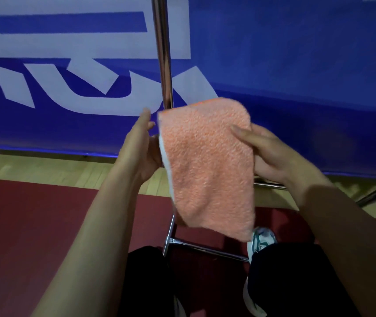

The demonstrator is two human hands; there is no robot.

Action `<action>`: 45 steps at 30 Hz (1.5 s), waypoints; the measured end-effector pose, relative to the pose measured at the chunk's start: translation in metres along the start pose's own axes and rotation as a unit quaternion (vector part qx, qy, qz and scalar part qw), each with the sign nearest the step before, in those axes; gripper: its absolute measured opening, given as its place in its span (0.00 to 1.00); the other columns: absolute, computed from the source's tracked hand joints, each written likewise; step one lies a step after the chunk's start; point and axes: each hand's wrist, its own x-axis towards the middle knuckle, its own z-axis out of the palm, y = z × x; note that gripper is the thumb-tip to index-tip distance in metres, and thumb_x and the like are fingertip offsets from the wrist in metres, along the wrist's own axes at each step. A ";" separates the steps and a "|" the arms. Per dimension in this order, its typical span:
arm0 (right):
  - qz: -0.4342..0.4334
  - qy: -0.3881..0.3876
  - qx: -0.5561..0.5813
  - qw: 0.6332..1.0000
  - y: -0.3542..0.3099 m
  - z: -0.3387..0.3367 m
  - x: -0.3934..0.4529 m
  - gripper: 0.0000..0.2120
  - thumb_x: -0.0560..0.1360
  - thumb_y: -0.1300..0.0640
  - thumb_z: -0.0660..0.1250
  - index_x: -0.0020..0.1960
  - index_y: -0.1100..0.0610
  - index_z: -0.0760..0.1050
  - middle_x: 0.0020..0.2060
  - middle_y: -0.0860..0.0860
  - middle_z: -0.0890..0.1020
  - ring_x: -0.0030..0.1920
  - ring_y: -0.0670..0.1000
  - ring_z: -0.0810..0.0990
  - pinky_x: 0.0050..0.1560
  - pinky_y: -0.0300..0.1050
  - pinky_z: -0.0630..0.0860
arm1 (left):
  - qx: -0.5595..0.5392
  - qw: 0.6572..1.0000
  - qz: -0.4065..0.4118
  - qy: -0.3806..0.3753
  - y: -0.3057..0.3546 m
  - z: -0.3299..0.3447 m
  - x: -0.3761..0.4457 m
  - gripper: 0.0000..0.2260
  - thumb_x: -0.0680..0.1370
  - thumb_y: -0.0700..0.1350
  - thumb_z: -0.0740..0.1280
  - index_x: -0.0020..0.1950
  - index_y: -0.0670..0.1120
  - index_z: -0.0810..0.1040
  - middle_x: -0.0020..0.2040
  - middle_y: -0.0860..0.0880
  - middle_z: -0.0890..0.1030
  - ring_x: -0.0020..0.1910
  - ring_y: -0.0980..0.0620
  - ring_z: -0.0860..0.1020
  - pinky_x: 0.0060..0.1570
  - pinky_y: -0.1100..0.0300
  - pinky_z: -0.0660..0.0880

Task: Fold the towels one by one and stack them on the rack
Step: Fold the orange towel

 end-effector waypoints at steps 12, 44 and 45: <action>0.087 0.109 -0.179 0.974 0.007 -0.012 0.003 0.35 0.79 0.49 0.71 0.81 0.55 0.61 0.67 0.53 0.80 0.61 0.52 0.83 0.66 0.55 0.78 | 0.227 0.970 0.088 -0.005 -0.016 0.005 0.008 0.09 0.83 0.48 0.68 0.64 0.53 0.80 0.59 0.46 0.81 0.56 0.47 0.82 0.45 0.53 0.84; -0.138 0.037 -0.578 0.803 0.010 0.001 -0.006 0.05 0.76 0.50 0.71 0.49 0.50 0.76 0.42 0.46 0.82 0.44 0.47 0.79 0.47 0.52 0.77 | 0.581 0.810 0.071 0.035 -0.018 -0.006 0.009 0.31 0.84 0.66 0.52 0.43 0.44 0.82 0.51 0.39 0.80 0.54 0.39 0.81 0.55 0.47 0.78; -0.145 0.039 -0.568 0.809 0.011 0.003 -0.006 0.07 0.76 0.49 0.71 0.47 0.50 0.75 0.40 0.47 0.82 0.42 0.48 0.80 0.44 0.53 0.77 | 0.587 0.808 0.050 -0.004 -0.018 -0.006 0.007 0.33 0.82 0.71 0.50 0.43 0.47 0.82 0.58 0.40 0.78 0.60 0.41 0.78 0.62 0.45 0.76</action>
